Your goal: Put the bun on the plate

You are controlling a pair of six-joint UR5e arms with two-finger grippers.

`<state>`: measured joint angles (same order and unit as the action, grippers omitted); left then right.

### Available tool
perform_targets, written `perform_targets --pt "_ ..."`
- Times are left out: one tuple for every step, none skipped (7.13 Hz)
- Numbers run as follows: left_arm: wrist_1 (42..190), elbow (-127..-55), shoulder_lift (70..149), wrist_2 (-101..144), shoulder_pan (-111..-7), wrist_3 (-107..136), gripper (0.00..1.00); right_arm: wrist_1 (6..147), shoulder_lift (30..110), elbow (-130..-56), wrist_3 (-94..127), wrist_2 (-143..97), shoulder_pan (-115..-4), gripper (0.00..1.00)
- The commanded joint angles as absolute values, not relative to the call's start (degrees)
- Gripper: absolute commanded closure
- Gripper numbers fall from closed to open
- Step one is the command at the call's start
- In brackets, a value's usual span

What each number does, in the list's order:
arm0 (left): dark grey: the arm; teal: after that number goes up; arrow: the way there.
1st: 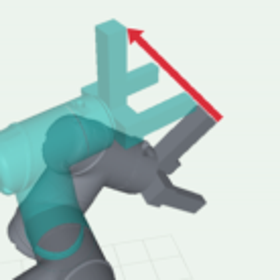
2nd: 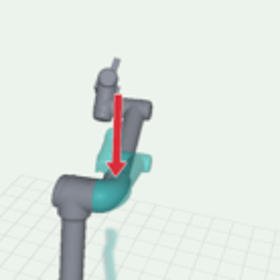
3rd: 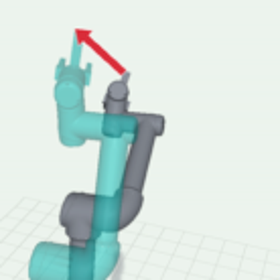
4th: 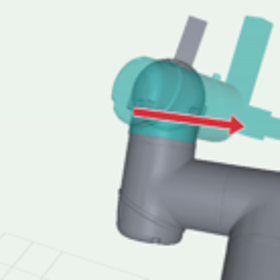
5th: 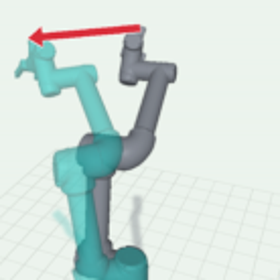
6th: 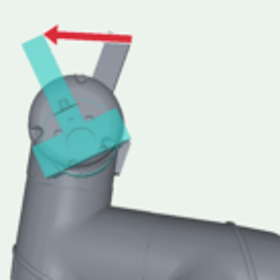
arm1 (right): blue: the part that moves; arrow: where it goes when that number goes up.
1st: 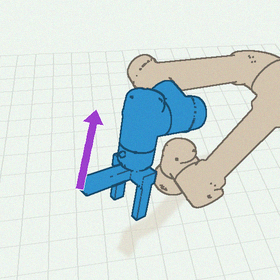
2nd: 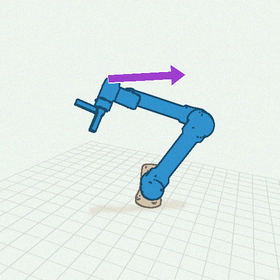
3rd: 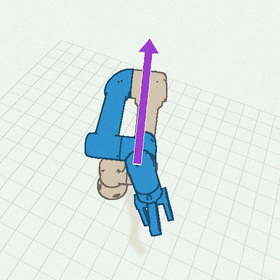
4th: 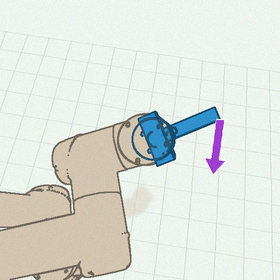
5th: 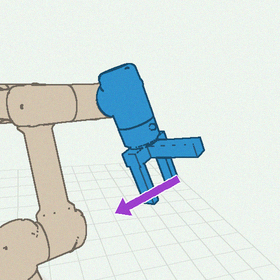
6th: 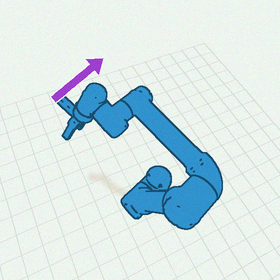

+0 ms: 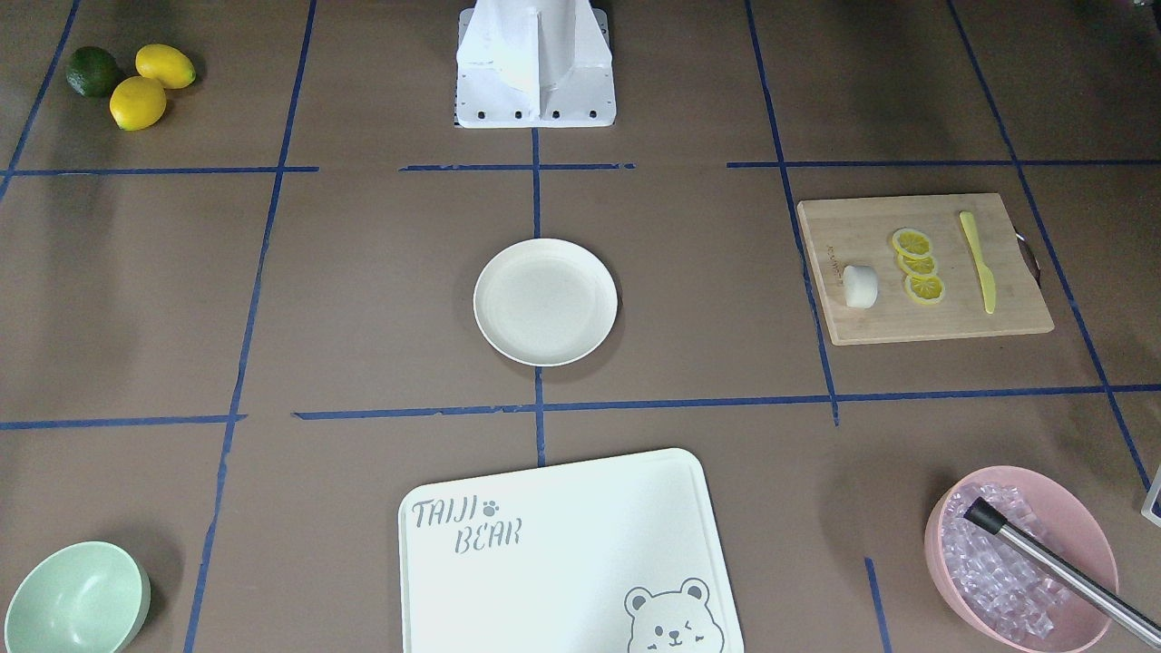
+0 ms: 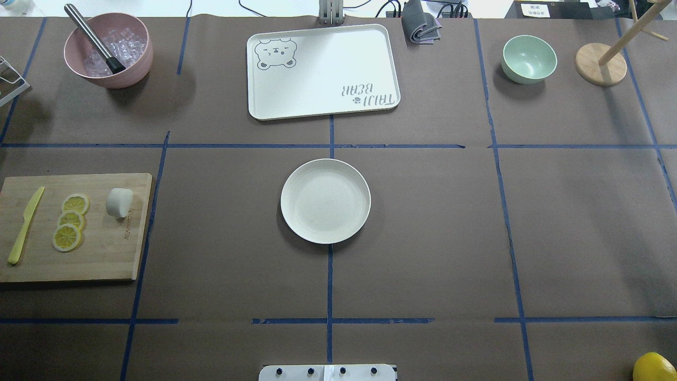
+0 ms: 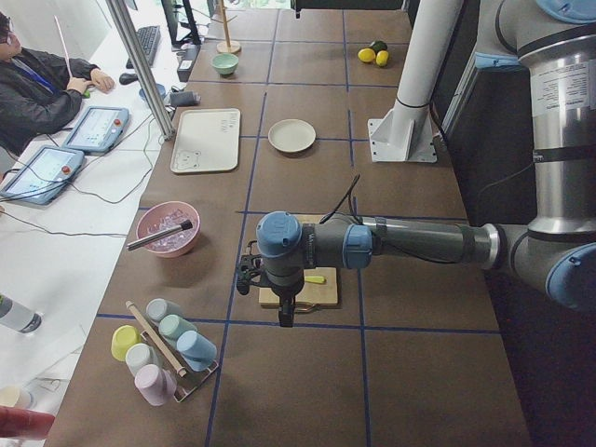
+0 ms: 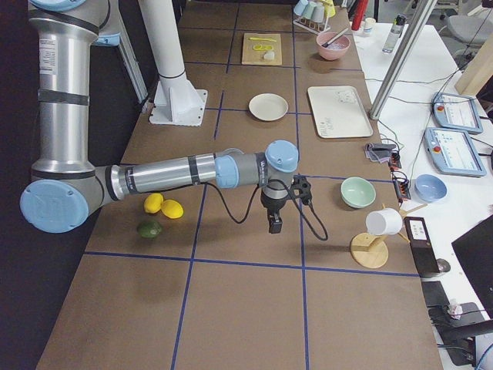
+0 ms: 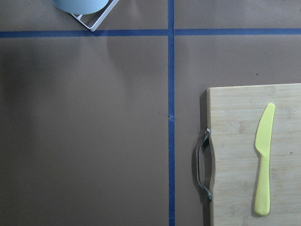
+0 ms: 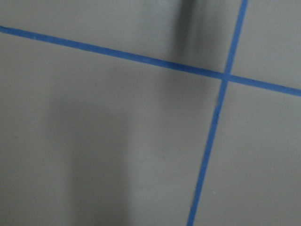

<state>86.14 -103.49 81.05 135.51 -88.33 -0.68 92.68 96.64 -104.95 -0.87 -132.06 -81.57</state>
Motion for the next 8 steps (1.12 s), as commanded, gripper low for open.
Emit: perform_targets --pt "89.6 -103.6 85.3 135.4 -87.8 -0.5 0.0 92.5 99.8 -104.9 -2.6 -131.7 -84.6 0.0" --pt "91.9 -103.8 87.0 135.9 -87.0 0.1 0.0 92.5 99.8 -104.9 -2.1 -131.9 -84.6 0.0" --pt "92.5 -103.6 87.4 138.0 -85.4 1.2 0.0 92.4 99.8 -105.0 -2.1 -132.1 -84.6 0.0" --pt "94.4 -104.0 87.5 138.3 -84.5 1.0 0.0 92.4 99.8 -104.9 -2.0 -132.0 -84.6 0.0" --pt "102.7 -104.4 87.0 138.9 -80.7 1.7 0.0 92.3 99.9 -104.8 -2.0 -132.1 -84.6 0.0" --pt "104.1 -104.4 87.1 141.6 -73.5 9.4 0.0 92.3 99.9 -104.8 -2.0 -132.1 -84.6 0.0" --pt "106.3 -104.5 87.5 140.7 -69.5 20.4 0.0 92.3 99.9 -104.8 -1.9 -132.2 -84.6 0.0" --pt "109.2 -105.0 87.5 134.5 -65.8 28.3 0.0 92.3 100.0 -104.8 -1.9 -132.1 -84.6 0.0"
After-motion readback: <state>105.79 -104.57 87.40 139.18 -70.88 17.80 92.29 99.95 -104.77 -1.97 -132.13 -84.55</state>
